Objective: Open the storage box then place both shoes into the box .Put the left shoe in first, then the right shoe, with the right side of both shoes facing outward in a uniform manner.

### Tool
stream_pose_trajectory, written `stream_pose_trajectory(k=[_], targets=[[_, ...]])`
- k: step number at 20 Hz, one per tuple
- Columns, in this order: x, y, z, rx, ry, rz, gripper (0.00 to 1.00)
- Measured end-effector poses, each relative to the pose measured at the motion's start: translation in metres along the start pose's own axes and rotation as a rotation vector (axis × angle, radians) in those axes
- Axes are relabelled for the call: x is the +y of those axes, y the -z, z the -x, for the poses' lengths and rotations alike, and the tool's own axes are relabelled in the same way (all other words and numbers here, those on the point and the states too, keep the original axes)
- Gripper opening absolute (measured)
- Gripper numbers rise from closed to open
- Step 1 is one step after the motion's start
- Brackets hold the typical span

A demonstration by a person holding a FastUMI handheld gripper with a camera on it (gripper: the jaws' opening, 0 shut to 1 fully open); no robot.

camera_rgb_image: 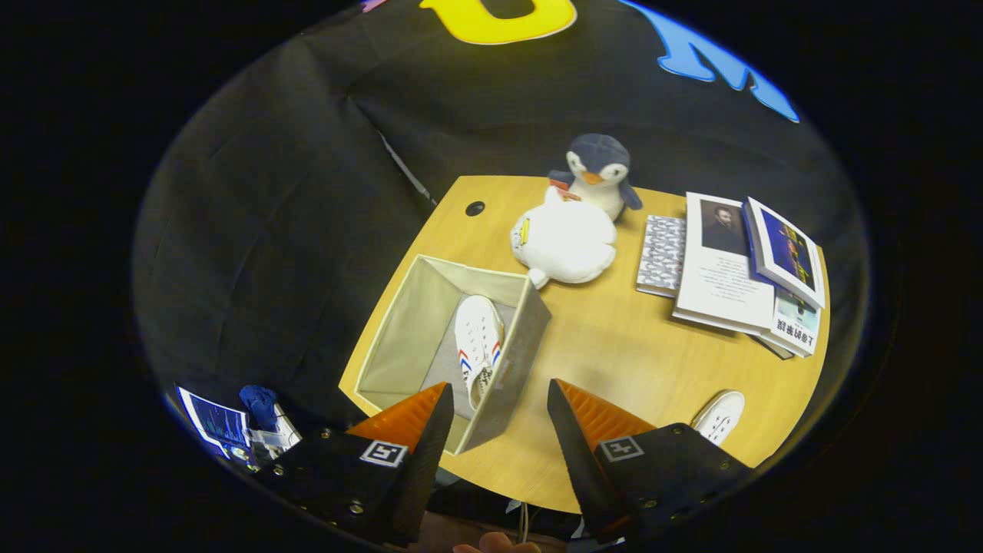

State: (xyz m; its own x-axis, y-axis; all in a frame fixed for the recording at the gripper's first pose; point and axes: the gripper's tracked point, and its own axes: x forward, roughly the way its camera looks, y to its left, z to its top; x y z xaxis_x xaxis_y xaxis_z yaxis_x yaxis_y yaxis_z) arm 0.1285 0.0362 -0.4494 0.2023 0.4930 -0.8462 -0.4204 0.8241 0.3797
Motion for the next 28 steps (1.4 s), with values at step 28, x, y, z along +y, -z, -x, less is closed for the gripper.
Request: stream_pose_trajectory(k=[28], targets=[[-0.118, 0.106, 0.035, 0.141, 0.294, -0.405, 0.97]])
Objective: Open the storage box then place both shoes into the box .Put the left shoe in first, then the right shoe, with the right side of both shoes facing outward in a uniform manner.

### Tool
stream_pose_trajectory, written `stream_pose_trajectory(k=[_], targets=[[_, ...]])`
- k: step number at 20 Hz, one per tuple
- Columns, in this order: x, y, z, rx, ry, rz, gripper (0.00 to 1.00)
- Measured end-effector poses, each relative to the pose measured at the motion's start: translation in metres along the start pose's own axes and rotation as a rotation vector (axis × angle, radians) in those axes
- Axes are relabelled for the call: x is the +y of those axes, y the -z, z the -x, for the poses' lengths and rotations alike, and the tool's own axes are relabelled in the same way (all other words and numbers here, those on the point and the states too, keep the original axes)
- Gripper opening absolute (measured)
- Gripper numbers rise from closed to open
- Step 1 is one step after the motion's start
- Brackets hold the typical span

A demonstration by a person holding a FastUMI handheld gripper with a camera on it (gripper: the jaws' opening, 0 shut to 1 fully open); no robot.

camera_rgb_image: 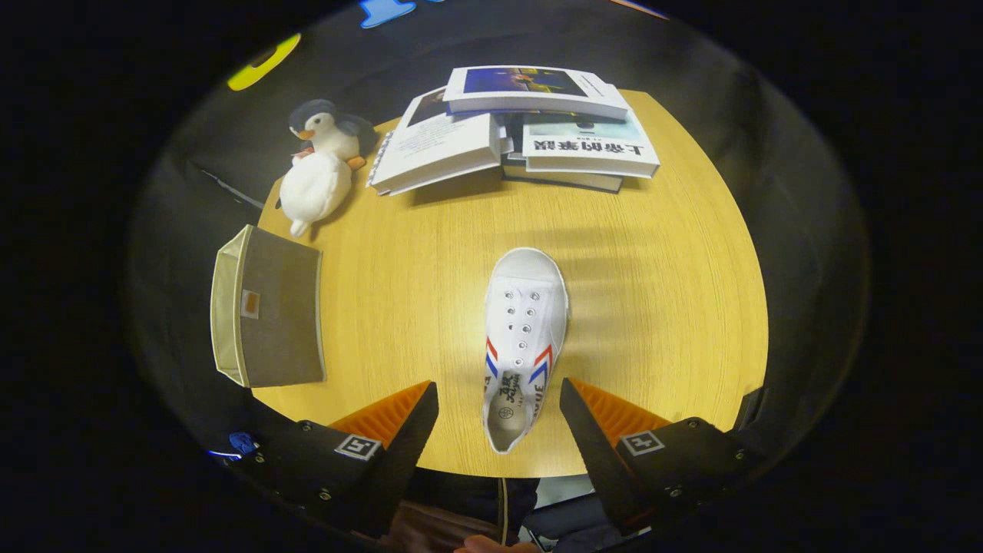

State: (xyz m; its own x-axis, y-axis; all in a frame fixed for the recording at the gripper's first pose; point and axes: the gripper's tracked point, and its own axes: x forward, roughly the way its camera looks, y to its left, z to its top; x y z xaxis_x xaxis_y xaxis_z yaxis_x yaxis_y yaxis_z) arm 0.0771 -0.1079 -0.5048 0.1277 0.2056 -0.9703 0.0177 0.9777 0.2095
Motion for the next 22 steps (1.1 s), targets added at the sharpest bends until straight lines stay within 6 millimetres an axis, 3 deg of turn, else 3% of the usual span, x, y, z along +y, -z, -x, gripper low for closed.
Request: stream_pose_trajectory(k=[13, 14, 15, 19, 21, 22], targets=[[-0.025, 0.018, -0.031, 0.111, 0.066, 0.003, 0.95], [-0.027, 0.018, -0.033, 0.119, 0.079, 0.01, 0.85], [-0.03, 0.018, -0.037, 0.119, 0.088, 0.026, 0.81], [-0.029, 0.017, -0.053, 0.136, 0.078, 0.032, 0.79], [-0.025, 0.015, -0.05, 0.13, 0.07, 0.039, 0.47], [-0.032, 0.017, -0.05, 0.134, 0.1, 0.085, 0.4]])
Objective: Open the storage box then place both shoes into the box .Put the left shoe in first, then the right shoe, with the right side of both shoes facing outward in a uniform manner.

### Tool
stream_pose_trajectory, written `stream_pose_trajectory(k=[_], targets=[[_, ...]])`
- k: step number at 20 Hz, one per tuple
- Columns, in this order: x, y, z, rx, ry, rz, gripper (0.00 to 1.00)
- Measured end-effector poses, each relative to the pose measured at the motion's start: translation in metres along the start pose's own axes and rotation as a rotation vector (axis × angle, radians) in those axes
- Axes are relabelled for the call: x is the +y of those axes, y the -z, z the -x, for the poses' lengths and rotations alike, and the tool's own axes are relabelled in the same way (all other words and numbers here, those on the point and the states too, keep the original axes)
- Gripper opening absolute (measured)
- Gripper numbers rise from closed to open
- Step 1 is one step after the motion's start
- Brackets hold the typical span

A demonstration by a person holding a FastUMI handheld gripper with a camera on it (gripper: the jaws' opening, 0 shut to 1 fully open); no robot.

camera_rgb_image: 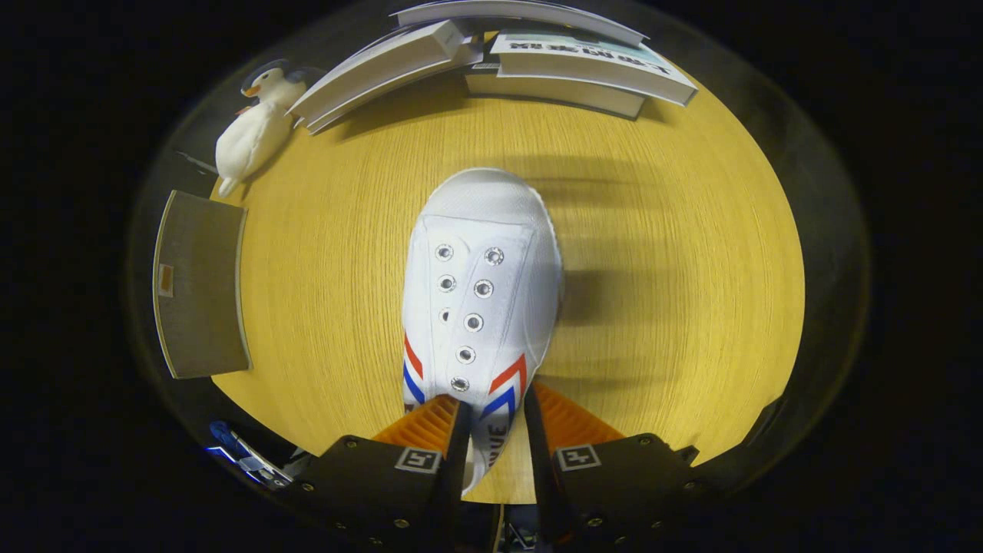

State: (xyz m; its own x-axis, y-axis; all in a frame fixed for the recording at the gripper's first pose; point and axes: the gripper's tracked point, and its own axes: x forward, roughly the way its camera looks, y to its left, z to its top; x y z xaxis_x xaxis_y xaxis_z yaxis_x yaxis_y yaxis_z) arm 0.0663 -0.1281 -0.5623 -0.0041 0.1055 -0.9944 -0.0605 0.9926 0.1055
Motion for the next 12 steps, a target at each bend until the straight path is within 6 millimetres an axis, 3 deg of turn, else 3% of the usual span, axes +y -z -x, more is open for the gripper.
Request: stream_pose_trajectory(k=[2, 3, 7, 12], targets=[[-0.01, -0.002, 0.003, -0.031, 0.043, 0.002, 0.18], [-0.009, 0.001, -0.001, -0.036, 0.036, -0.001, 0.02], [-0.006, 0.005, 0.01, -0.033, 0.013, -0.015, 0.02], [0.013, 0.002, 0.044, -0.059, -0.028, -0.018, 0.02]])
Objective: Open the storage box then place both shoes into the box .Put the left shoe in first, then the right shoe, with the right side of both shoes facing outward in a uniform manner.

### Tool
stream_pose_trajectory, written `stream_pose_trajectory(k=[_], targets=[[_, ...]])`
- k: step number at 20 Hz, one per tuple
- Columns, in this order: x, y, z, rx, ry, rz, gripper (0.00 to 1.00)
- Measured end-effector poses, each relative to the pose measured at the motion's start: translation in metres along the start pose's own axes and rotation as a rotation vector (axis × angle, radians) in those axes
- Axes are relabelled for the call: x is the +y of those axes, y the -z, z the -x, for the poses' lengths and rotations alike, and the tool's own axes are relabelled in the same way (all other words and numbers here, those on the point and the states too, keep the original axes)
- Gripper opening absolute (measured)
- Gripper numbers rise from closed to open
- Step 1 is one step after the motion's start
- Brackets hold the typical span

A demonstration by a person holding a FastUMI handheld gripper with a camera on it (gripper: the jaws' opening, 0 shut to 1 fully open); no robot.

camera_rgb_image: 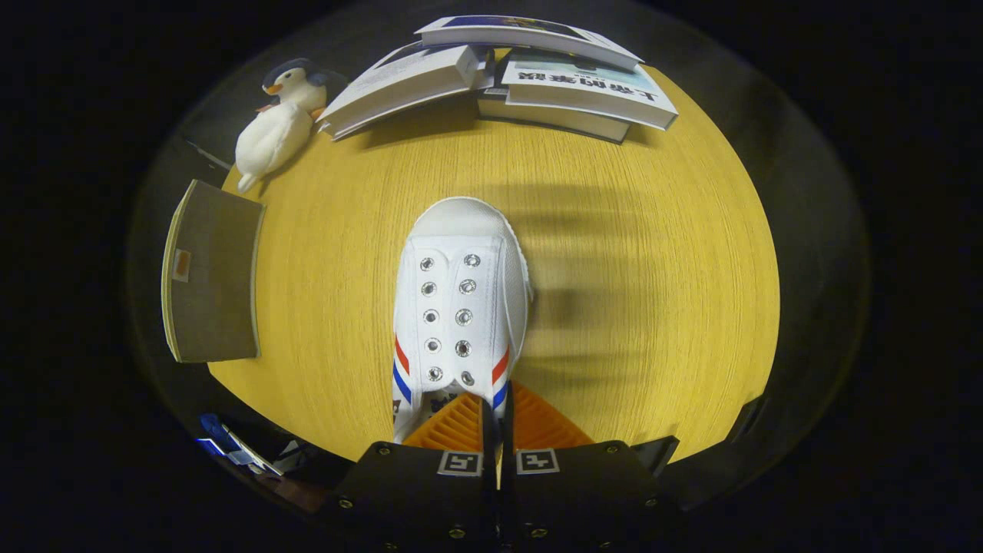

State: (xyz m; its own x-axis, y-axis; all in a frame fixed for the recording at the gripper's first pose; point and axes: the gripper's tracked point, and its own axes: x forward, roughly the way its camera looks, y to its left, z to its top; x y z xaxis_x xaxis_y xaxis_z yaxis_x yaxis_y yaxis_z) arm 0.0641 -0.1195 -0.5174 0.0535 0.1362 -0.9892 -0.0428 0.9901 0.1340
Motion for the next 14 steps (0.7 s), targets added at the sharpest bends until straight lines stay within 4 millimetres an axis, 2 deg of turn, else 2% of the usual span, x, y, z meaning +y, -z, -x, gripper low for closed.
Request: stream_pose_trajectory(k=[7, 14], targets=[[0.049, -0.027, 0.051, -0.097, -0.065, 0.041, 0.02], [0.122, -0.058, 0.107, -0.183, -0.148, 0.134, 0.02]])
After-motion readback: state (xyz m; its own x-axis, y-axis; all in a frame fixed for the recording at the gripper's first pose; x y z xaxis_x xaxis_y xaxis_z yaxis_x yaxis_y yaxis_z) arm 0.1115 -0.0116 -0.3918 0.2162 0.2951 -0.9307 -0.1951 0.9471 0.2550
